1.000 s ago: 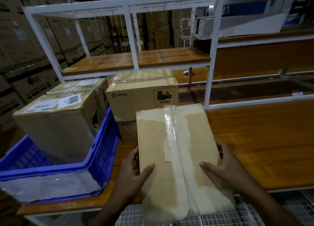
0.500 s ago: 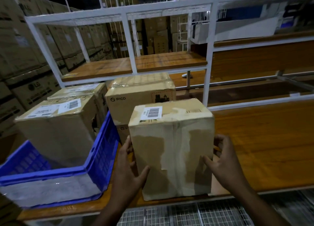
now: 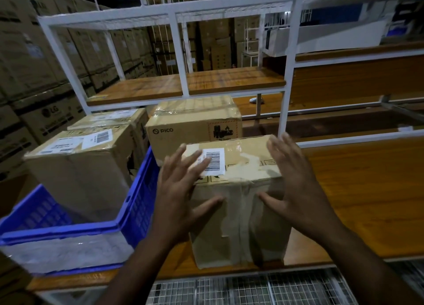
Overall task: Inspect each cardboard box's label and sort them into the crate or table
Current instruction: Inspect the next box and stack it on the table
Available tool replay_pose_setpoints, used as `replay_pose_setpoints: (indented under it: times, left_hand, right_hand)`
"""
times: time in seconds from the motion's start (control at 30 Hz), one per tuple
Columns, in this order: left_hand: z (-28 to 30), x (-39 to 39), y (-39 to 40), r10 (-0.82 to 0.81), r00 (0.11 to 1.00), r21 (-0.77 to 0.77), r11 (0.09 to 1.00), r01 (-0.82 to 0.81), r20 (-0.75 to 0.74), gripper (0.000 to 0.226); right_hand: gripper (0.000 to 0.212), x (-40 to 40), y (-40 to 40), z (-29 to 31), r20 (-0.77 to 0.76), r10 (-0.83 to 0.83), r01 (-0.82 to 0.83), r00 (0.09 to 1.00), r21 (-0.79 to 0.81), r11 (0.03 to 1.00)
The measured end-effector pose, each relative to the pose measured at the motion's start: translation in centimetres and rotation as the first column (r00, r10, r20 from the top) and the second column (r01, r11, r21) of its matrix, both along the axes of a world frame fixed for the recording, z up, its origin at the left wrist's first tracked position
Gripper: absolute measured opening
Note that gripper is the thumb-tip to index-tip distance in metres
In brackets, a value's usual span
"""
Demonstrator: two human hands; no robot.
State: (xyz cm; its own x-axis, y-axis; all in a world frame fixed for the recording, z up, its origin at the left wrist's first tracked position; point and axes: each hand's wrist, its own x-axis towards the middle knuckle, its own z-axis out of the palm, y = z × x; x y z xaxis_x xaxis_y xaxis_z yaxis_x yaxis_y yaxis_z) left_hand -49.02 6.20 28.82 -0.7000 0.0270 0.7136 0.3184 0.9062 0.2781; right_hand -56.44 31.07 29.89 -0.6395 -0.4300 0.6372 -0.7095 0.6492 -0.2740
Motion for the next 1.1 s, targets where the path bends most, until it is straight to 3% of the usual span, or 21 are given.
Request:
replay_pose_setpoints:
  times: [0.07,0.17,0.67,0.77,0.87,0.97,1.1]
  left_hand:
    - [1.0,-0.4,0.2,-0.012,1.0,-0.141,0.99,0.015,0.022,0.068]
    - [1.4,-0.9,0.4,0.007,0.995,-0.191,0.981,0.012,0.097,0.061]
    - [0.8,-1.2,0.1,-0.034,0.997,-0.134,0.99,0.043,0.068,0.055]
    - [0.9,-1.3,-0.2,-0.041,0.993,-0.086,0.995,0.05,0.109,0.059]
    - [0.5,-1.1,-1.5,-0.051,0.975,0.14,0.99,0.021,0.217,0.077]
    - [-0.3,-0.5,-2.7,-0.088,0.967,0.328,0.945,0.005,0.238,0.089]
    - [-0.4,-0.4,-2.6,-0.087,0.968,0.373,0.928,-0.006,0.233,0.089]
  right_hand:
    - [0.09,-0.2,-0.1,0.5,-0.023,0.046,-0.042,0.999,0.129,0.991]
    - [0.076,-0.3,-0.3,0.4,-0.038,0.037,-0.029,0.999,0.2,0.979]
    - [0.071,-0.6,-0.7,0.0,-0.048,0.028,-0.019,0.998,0.181,0.983]
    - [0.082,-0.4,-0.7,-0.9,-0.034,-0.001,0.005,0.999,0.104,0.995]
    - [0.111,0.6,0.0,-3.5,0.168,-0.079,0.112,0.983,-0.196,0.974]
    - [0.122,1.2,1.2,-7.6,0.471,-0.055,0.287,0.88,-0.438,0.852]
    - [0.092,2.0,2.2,-15.1,0.778,0.167,0.261,0.606,-0.392,0.882]
